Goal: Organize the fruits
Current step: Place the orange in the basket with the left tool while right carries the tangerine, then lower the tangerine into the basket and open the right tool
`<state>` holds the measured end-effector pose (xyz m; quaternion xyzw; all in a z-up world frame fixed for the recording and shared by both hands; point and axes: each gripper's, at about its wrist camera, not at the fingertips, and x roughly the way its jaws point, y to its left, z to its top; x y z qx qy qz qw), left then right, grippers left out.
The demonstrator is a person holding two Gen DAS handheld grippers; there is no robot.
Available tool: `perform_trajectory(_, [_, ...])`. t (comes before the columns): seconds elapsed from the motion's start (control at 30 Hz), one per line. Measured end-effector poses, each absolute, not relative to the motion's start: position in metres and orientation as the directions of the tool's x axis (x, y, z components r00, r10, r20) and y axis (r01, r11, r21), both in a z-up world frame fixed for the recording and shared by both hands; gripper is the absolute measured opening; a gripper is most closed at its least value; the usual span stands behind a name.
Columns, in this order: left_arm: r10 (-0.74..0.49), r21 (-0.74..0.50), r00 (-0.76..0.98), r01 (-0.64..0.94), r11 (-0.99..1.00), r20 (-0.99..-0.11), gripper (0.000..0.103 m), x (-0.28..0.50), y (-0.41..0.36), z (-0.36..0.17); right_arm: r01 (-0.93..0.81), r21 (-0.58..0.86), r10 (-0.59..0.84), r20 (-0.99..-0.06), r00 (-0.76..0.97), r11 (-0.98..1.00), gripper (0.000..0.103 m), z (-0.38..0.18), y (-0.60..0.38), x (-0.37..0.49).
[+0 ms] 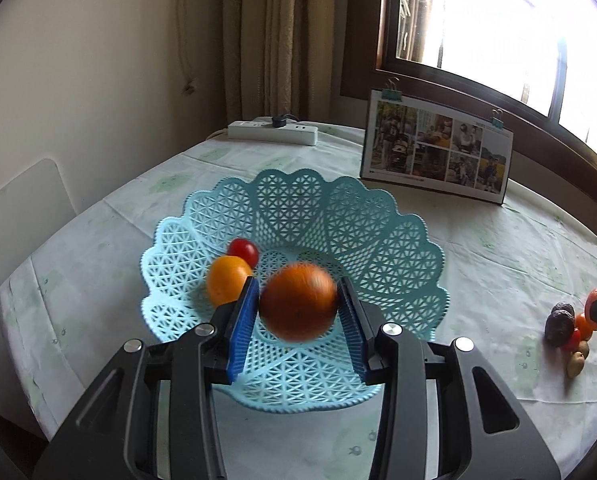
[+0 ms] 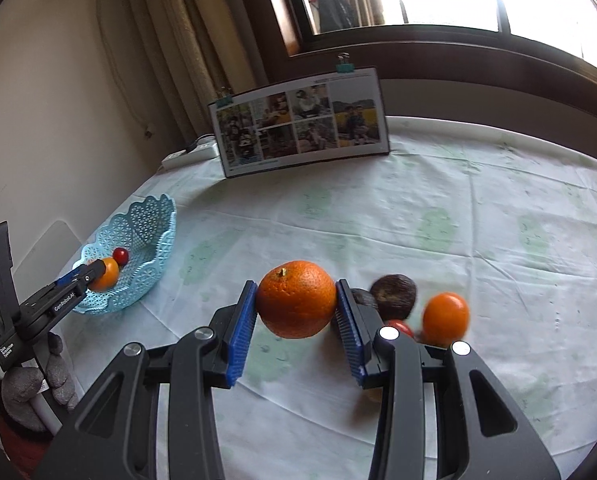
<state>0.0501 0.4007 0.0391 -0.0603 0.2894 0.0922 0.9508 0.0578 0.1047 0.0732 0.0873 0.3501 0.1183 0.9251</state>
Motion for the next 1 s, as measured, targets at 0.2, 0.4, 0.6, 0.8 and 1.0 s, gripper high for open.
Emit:
perform_trajectory(0.2, [0.167, -0.075, 0.823, -0.246, 0.966, -0.543, 0.057, 0.041, 0.418, 0.043, -0.240, 0.242, 0.340, -0.616, 0.711, 0.940, 0.040, 0.083, 0.144, 0.067])
perform_trajectory(0.4, [0.178, -0.090, 0.818, -0.269, 0.959, -0.547, 0.067, 0.034, 0.433, 0.041, -0.336, 0.231, 0.406, -0.604, 0.686, 0.913, 0.040, 0.091, 0.189, 0.078])
perform_trajectory(0.6, [0.198, -0.092, 0.816, -0.292, 0.952, -0.542, 0.071, 0.027, 0.441, 0.042, -0.420, 0.239, 0.473, -0.602, 0.643, 0.876, 0.040, 0.093, 0.230, 0.089])
perform_trajectory(0.8, [0.215, -0.096, 0.810, -0.315, 0.944, -0.546, 0.071, 0.022, 0.451, 0.040, -0.463, 0.242, 0.501, -0.626, 0.597, 0.853, 0.040, 0.086, 0.263, 0.102])
perform_trajectory(1.0, [0.221, -0.102, 0.803, -0.329, 0.939, -0.553, 0.072, 0.021, 0.456, 0.038, -0.474, 0.250, 0.509, -0.652, 0.562, 0.844, 0.040, 0.077, 0.279, 0.110])
